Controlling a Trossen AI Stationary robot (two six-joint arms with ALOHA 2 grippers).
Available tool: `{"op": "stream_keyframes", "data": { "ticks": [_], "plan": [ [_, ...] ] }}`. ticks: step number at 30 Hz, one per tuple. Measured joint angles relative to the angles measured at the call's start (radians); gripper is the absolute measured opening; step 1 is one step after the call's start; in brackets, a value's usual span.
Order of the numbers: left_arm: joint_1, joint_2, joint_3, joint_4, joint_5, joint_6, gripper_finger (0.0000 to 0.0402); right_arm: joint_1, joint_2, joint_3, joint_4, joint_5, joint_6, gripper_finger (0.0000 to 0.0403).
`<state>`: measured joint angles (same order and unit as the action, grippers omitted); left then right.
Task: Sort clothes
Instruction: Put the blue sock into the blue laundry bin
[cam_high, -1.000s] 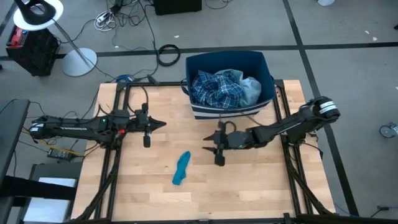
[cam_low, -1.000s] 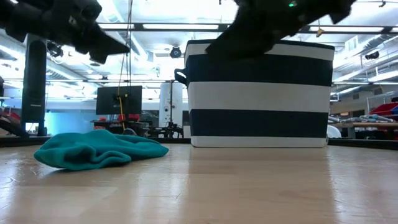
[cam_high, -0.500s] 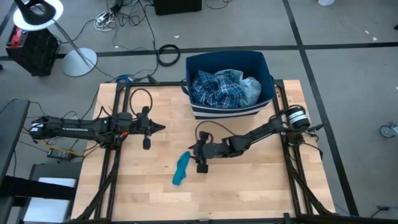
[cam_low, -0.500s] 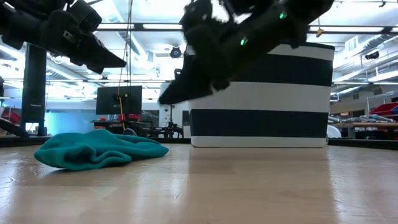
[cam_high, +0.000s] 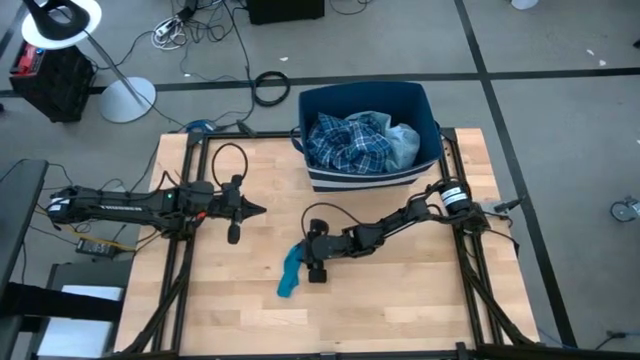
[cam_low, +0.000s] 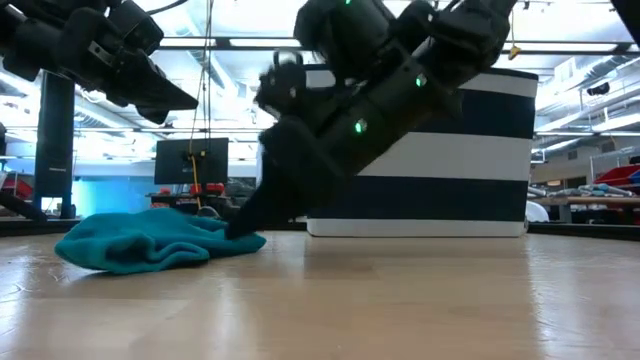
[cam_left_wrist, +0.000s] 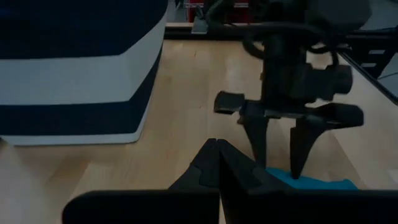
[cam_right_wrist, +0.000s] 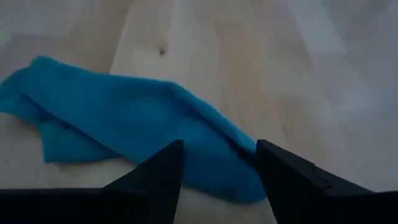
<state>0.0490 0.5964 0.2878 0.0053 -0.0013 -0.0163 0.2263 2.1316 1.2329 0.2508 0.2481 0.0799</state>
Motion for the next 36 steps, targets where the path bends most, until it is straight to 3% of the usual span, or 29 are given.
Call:
{"op": "stream_keyframes", "data": {
  "ticks": [8,11,16,25,36],
  "plan": [
    [0.000,0.000,0.000,-0.002,0.001,-0.010,0.0000,-0.033,0.040,0.001,0.026,-0.069,0.081,0.0189],
    [0.000,0.000,0.000,-0.004,0.003,-0.011,0.0000,-0.035,0.037,0.001,0.025,-0.072,0.081,0.0138],
    [0.000,0.000,0.000,-0.007,0.003,-0.013,0.0000,-0.035,0.037,-0.001,0.031,-0.078,0.048,0.0019],
    [0.000,0.000,0.000,-0.012,0.003,-0.014,0.0000,-0.032,-0.051,-0.004,-0.062,-0.076,0.048,0.0009],
    [0.000,0.000,0.000,-0.016,0.003,-0.014,0.0000,-0.017,-0.379,-0.002,-0.268,0.123,-0.034,0.0007]
  ]
}}
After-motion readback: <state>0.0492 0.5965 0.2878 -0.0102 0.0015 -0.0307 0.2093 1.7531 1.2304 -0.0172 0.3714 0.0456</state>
